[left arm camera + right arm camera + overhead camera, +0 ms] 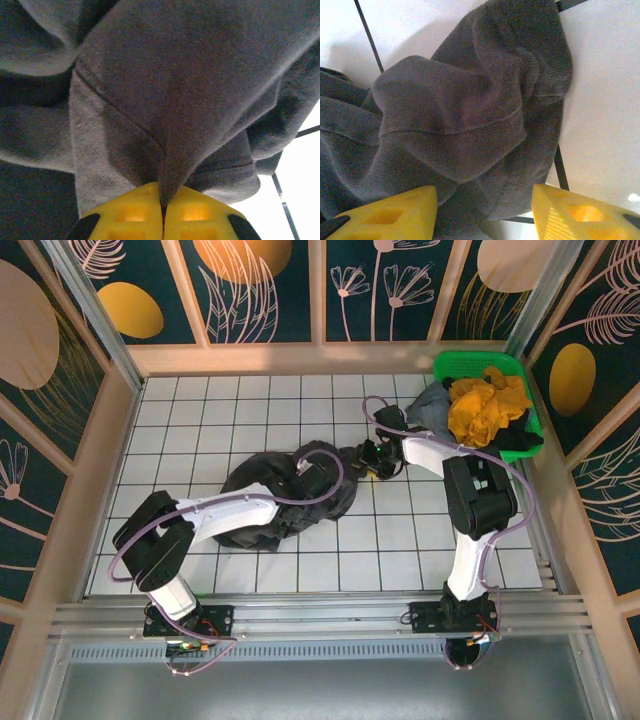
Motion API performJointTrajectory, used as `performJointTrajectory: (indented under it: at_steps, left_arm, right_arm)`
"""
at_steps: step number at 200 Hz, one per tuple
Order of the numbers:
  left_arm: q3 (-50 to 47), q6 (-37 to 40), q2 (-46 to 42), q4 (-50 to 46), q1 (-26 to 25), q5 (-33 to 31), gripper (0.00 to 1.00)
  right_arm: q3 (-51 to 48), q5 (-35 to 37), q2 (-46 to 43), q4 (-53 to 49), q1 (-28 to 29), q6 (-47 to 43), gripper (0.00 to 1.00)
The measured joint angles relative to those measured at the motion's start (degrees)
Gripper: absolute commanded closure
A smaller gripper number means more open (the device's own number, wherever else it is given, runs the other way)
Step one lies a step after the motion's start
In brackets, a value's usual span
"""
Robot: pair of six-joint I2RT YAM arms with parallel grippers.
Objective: Fold and stack the t-shirts
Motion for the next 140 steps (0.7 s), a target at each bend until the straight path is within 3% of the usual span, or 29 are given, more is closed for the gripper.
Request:
performJointTrajectory:
  at_steps: [28, 57, 105, 140]
  left_arm:
    - [0.3, -1.8, -5.1, -2.2, 0.0, -4.3, 1.0]
    - [3.4, -6.9, -13.0, -9.6, 0.5, -13.3, 1.0]
    - [6.1, -15.5, -26.8, -20.5, 9.5, -25.1, 1.0]
    - [5.9, -18.8, -31.3, -23.7, 10.5, -28.4, 1.0]
  right_arm:
    - [-0.1, 1.1, -0.2, -0.2, -1.0, 0.3, 0.48]
    - [-0.9, 2.8, -1.9, -0.3, -2.2, 1.0, 0.49]
    - [-1.3, 4.8, -4.7, -0.2, -1.6, 2.5, 0.5]
    - [-1.8, 5.6, -4.8, 0.9, 1.9, 4.4, 0.5]
